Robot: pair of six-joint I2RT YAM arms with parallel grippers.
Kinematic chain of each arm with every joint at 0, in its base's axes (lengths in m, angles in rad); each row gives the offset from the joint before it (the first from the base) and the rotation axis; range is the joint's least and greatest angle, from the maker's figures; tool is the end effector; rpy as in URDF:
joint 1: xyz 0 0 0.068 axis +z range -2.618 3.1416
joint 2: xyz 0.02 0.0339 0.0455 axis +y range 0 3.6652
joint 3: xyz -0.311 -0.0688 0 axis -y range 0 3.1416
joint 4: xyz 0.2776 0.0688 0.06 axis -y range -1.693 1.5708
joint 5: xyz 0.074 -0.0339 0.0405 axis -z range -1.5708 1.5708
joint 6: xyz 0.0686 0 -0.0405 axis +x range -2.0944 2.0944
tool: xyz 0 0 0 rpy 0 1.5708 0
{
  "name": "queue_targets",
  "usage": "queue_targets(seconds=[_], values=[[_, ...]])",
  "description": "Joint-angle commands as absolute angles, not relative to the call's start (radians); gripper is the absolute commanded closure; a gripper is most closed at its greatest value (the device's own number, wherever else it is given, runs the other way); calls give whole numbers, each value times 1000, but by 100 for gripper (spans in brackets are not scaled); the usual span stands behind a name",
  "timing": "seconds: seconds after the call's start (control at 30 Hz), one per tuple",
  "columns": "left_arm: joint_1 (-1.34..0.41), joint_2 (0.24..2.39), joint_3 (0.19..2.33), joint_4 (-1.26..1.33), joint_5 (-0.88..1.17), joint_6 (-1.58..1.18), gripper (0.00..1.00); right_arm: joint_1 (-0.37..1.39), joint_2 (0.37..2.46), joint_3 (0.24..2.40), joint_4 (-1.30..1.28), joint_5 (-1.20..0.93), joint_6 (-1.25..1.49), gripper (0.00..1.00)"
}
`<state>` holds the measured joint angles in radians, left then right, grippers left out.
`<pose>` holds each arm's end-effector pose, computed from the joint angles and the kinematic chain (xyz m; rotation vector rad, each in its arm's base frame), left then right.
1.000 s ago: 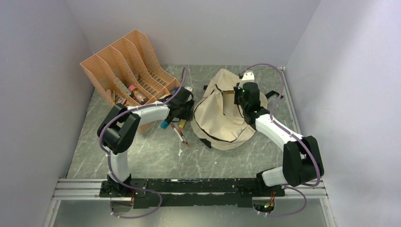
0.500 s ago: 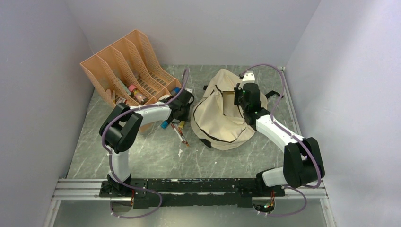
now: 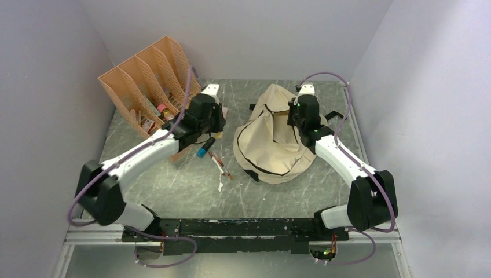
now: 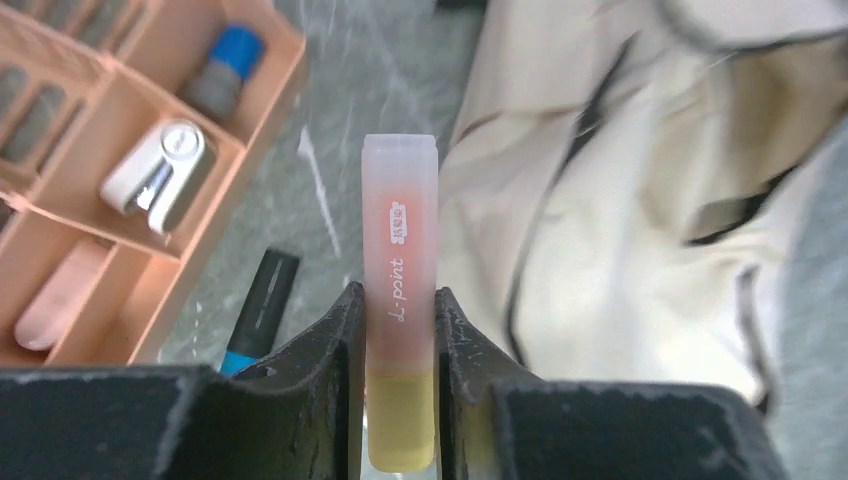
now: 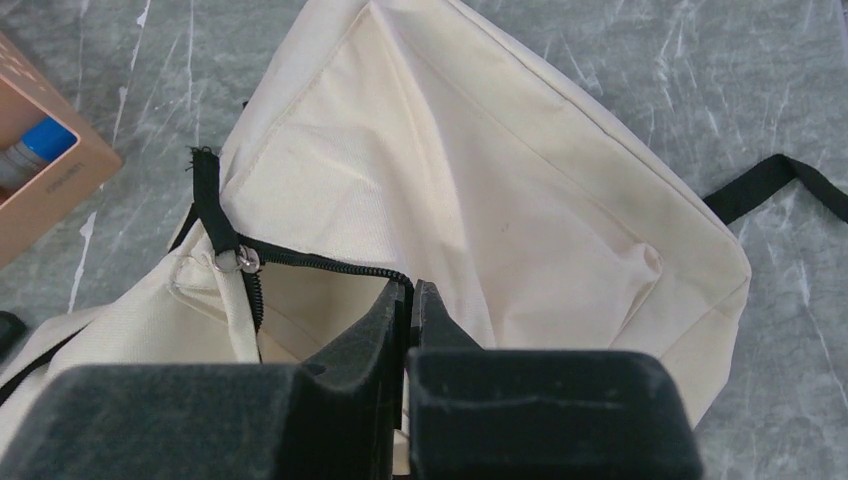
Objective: Pack the student bag
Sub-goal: Pick up the stationery from the center of the board.
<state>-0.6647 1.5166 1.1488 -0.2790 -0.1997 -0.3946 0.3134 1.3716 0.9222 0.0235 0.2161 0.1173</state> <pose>0.3205 -0.2338 0.2951 0.1896 2.2192 -0.3673 0.3498 0.0979 0.2935 -0.0561 1.9859 0.0629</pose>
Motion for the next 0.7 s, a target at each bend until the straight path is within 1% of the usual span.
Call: queue_targets(seconds=[0.0,0.13,0.2,0.47,0.67], values=[[-669,1393,1148,-189,-160,-443,95,302,1375,983,-58,238,165,100],[-676,1413,1201,-154,-16,-518,95,301,1387,1018,-103,225,214,100],[-709,1445,1211,-105,39,-560,95,302,1386,1026,-114,216,242,100],[-882,1642,1235,140,68,-678,95,302,1381,1034,-142,215,342,100],[-922,1790,1300,223,90,-738,95,302,1354,1027,-158,182,391,100]])
